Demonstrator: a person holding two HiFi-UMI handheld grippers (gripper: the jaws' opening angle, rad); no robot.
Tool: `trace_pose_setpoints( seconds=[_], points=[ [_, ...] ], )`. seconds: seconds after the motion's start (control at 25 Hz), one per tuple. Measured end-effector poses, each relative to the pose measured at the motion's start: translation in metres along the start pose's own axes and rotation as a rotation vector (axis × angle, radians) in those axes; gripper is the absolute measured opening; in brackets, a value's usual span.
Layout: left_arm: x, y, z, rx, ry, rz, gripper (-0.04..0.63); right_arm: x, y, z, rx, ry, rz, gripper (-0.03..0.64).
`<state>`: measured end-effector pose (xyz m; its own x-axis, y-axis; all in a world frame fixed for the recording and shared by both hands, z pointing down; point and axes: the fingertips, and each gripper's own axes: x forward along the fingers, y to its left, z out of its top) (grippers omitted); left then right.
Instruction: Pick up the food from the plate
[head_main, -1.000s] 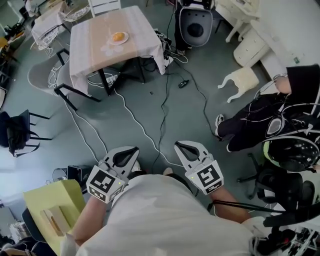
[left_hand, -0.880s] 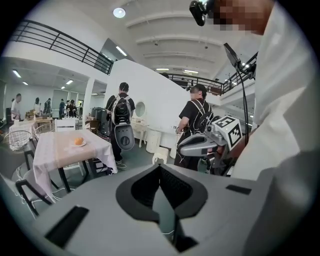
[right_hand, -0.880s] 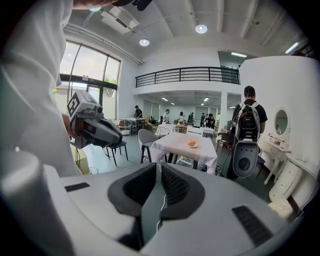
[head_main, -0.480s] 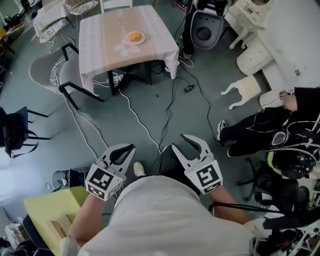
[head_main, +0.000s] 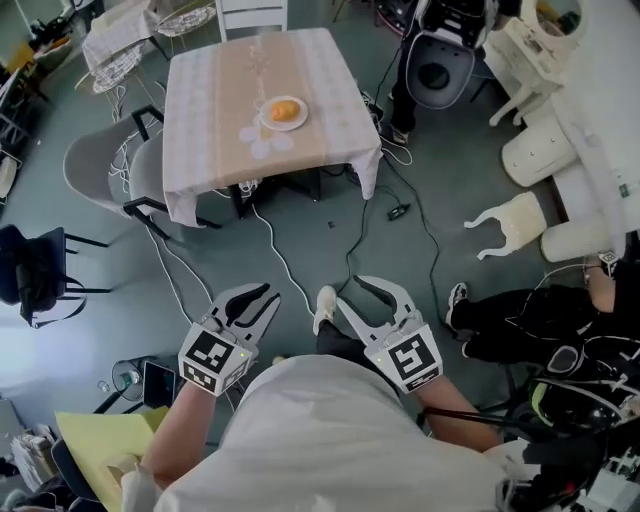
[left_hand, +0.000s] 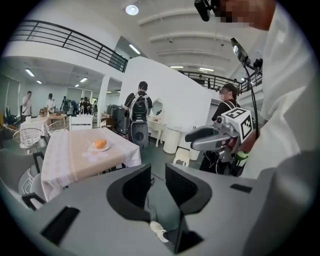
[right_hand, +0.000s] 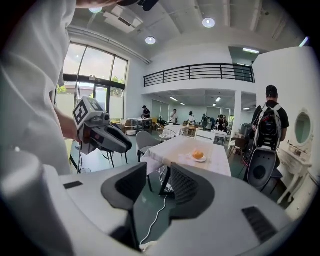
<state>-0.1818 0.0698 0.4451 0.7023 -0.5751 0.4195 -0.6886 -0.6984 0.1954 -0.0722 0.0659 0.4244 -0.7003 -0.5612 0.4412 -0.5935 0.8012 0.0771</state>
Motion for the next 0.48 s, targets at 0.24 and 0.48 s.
trace_pose_setpoints(
  seconds=[0.24, 0.48],
  points=[
    [0.087, 0.062, 0.058, 0.085, 0.045, 0.040, 0.132, 0.020, -0.102, 0.005, -0.010, -0.031, 0.003, 0.150],
    [0.146, 0.128, 0.083, 0.106, 0.090, 0.084, 0.166, 0.040, -0.172, 0.000, 0.044, -0.025, -0.029, 0.152]
  ],
)
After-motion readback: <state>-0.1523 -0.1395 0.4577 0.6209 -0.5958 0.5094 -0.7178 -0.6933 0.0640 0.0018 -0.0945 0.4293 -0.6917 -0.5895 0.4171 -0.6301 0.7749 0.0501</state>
